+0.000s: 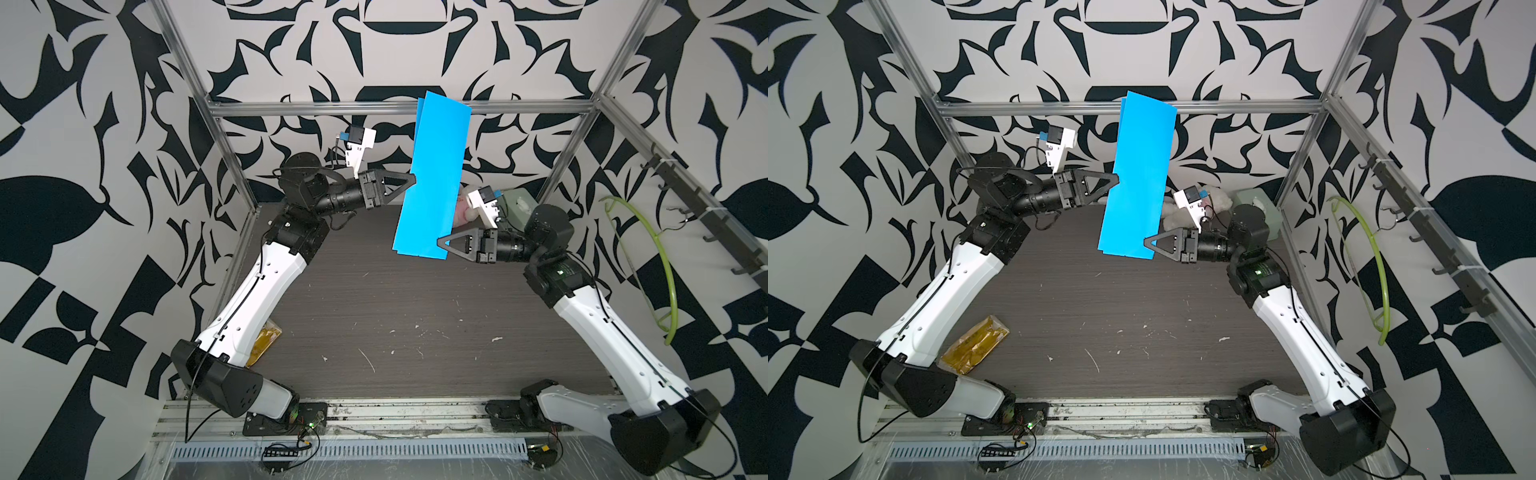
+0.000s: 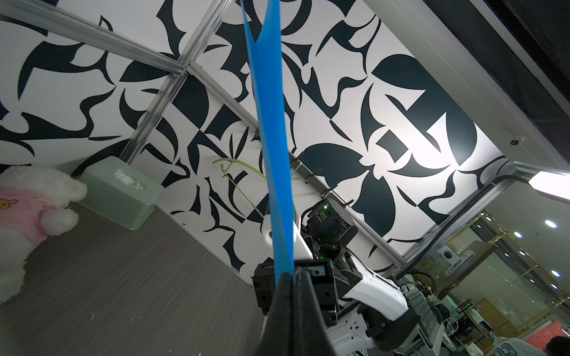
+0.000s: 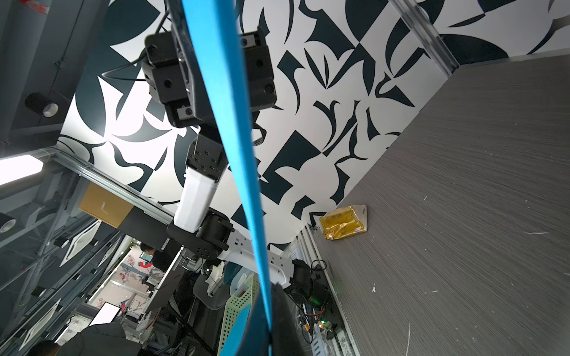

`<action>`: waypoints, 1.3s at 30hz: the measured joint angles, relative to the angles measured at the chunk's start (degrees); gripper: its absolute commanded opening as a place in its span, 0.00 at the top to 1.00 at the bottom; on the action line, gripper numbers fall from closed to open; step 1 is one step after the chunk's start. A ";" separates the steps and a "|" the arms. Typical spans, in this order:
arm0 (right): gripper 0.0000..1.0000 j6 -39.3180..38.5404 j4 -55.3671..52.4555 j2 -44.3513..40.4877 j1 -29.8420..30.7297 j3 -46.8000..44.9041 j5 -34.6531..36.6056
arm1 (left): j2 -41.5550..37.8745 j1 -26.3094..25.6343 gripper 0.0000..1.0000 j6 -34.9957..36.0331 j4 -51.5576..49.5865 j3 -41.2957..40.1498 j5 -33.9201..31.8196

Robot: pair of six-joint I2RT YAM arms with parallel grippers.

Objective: Fold the rectangular paper in half along the long edge
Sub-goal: Fold the paper, then place the paper at the center of the board.

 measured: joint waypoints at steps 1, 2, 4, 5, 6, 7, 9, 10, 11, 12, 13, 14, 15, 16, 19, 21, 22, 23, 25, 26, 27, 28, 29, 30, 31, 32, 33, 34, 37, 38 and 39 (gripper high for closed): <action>0.90 -0.46 -1.40 -0.11 0.09 0.00 -0.13 | 0.00 0.13 1.00 0.02 0.33 0.00 -0.17; 0.97 -0.92 -2.47 -0.13 0.28 0.00 -0.28 | 0.00 0.44 1.00 0.02 0.63 0.00 -0.33; 1.00 -1.53 -3.41 -0.09 0.59 -0.09 -0.22 | 0.00 0.76 1.00 0.11 0.72 0.00 -0.20; 0.97 -1.55 -3.65 -0.09 0.72 -0.13 -0.24 | 0.04 0.76 1.00 0.13 0.74 0.00 -0.17; 0.96 -1.60 -3.87 -0.11 0.76 -0.13 -0.28 | 0.07 0.74 1.00 0.13 0.72 0.00 -0.17; 1.00 -1.86 -4.20 -0.11 0.85 -0.13 -0.22 | 0.07 0.72 1.00 0.13 0.72 0.00 -0.04; 1.00 -2.43 -4.50 -0.11 0.96 -0.13 -0.15 | 0.07 0.72 1.00 0.11 0.72 0.00 0.22; 1.00 -2.62 -4.50 -0.11 0.96 -0.13 -0.13 | 0.07 0.72 1.00 0.11 0.72 0.00 0.24; 1.00 -2.80 -4.50 -0.17 0.98 -0.13 -0.09 | 0.07 0.72 1.00 0.11 0.72 0.00 0.24; 1.00 -2.91 -4.52 -0.26 0.98 -0.13 0.00 | 0.07 0.72 1.00 0.11 0.72 0.00 0.24; 1.00 -3.15 -4.66 -0.39 0.98 -0.13 0.04 | 0.09 0.72 1.00 0.11 0.74 0.00 0.24; 0.85 -3.91 -5.31 -0.50 0.98 -0.04 0.20 | 0.07 0.72 1.00 0.13 0.70 0.00 0.35; 0.80 -5.53 -7.63 -0.48 1.03 0.59 0.46 | 0.09 0.72 1.00 0.13 0.61 0.00 0.35; 0.74 -8.26 -11.96 -0.37 1.07 1.79 1.03 | 0.07 0.79 1.00 0.22 0.76 0.00 -0.02; 0.47 -17.84 -26.73 1.07 1.16 6.97 5.57 | 0.02 1.81 1.00 1.27 0.39 0.00 -0.85; 0.46 -22.82 -33.53 1.33 1.09 9.03 11.15 | -0.11 2.58 1.00 2.60 -1.18 0.00 -1.84; 0.45 -24.96 -36.57 1.03 0.70 9.49 15.02 | -0.20 2.80 1.00 3.61 -2.45 0.00 -2.49; 0.45 -26.64 -39.06 0.33 -0.26 9.53 19.06 | -0.31 2.99 1.00 4.85 -4.35 0.07 -3.34; 0.44 -27.96 -42.29 -1.57 -3.96 9.09 27.10 | -0.33 3.15 1.00 7.45 -8.52 0.44 -5.44; 0.44 -28.20 -43.06 -2.78 -6.47 8.61 31.41 | -0.22 3.17 1.00 8.74 -10.93 0.72 -6.56; 0.45 -28.11 -43.45 -3.85 -8.28 8.17 35.23 | 0.07 3.19 1.00 9.79 -13.11 0.98 -7.28; 0.45 -27.93 -43.91 -4.70 -9.79 7.91 39.17 | 0.52 3.19 1.00 10.45 -14.69 1.16 -7.63; 0.45 -27.54 -44.09 -5.31 -10.80 7.69 43.17 | 1.38 3.19 1.00 10.82 -16.09 1.25 -7.80; 0.46 -27.17 -44.00 -5.53 -11.15 7.52 45.92 | 2.49 3.19 1.00 10.82 -17.11 1.22 -7.76; 0.46 -26.58 -43.67 -5.62 -11.13 7.15 49.07 | 4.04 3.19 1.00 10.60 -17.81 1.09 -7.56; 0.47 -26.08 -43.06 -5.57 -11.04 6.54 51.65 | 6.01 2.95 1.00 10.27 -18.08 0.39 -7.26; 0.46 -25.57 -42.29 -5.35 -10.99 5.73 53.70 | 7.98 2.60 1.00 9.84 -18.10 -0.92 -6.97; 0.47 -25.09 -41.81 -4.92 -10.88 5.03 55.69 | 9.86 2.08 1.00 9.49 -18.23 -2.58 -6.86; 0.48 -24.37 -40.76 -1.81 -9.79 3.74 61.16 | 16.50 -1.36 1.00 9.18 -20.70 -8.83 -7.19; 0.48 -24.24 -40.59 -0.09 -8.94 3.74 63.47 | 18.67 -2.99 1.00 9.16 -21.92 -11.02 -7.52; 0.48 -24.33 -40.41 1.53 -7.67 3.74 65.72 | 20.28 -4.46 1.00 9.09 -23.12 -12.83 -7.72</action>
